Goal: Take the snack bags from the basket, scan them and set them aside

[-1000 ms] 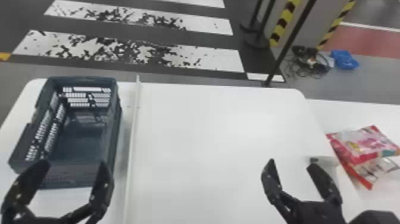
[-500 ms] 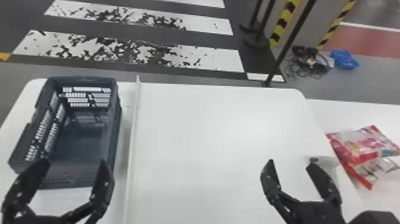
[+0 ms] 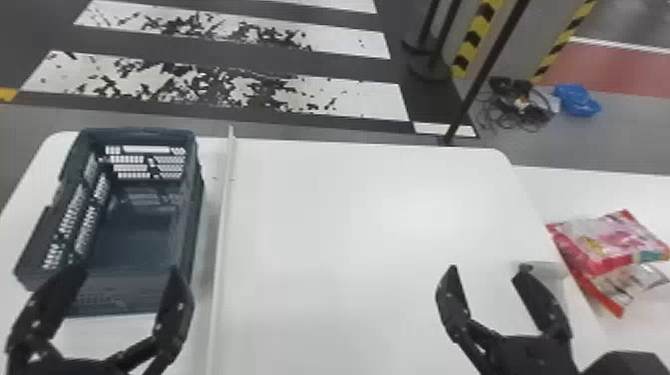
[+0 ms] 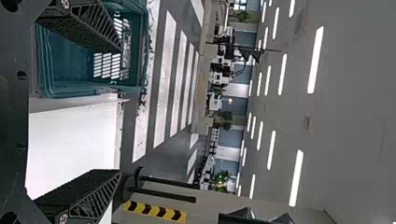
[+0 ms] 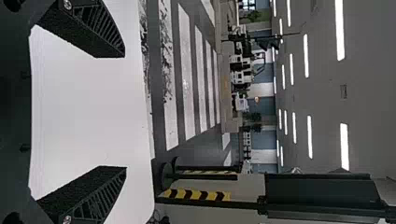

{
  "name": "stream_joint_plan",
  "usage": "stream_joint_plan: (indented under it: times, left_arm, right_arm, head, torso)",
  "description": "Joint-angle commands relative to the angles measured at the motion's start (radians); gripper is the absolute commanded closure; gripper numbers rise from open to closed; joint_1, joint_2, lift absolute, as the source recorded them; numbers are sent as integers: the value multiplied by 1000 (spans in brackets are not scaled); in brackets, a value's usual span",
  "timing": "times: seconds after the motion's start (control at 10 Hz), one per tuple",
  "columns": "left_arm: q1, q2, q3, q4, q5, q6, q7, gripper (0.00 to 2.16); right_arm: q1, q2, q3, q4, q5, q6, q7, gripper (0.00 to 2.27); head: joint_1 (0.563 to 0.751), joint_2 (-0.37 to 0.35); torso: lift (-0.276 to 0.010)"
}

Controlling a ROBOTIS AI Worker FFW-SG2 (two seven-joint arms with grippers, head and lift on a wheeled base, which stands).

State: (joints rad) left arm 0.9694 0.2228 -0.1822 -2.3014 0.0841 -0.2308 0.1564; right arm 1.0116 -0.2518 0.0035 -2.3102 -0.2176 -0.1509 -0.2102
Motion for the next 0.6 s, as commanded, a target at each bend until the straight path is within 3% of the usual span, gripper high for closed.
stream_joint_plan:
  times: [0.0, 0.5]
  left_arm:
    - [-1, -2, 0, -1, -1, 0, 0, 70]
    - [-6, -2, -5, -3, -3, -3, -1, 70]
  right_arm:
    - [-1, -1, 1, 2, 1, 0, 0, 63]
    - [-1, -1, 4, 0, 3, 0, 0, 63]
  head:
    - [695, -178]
    - [695, -178]
  torso:
    - [-75]
    - [-75]
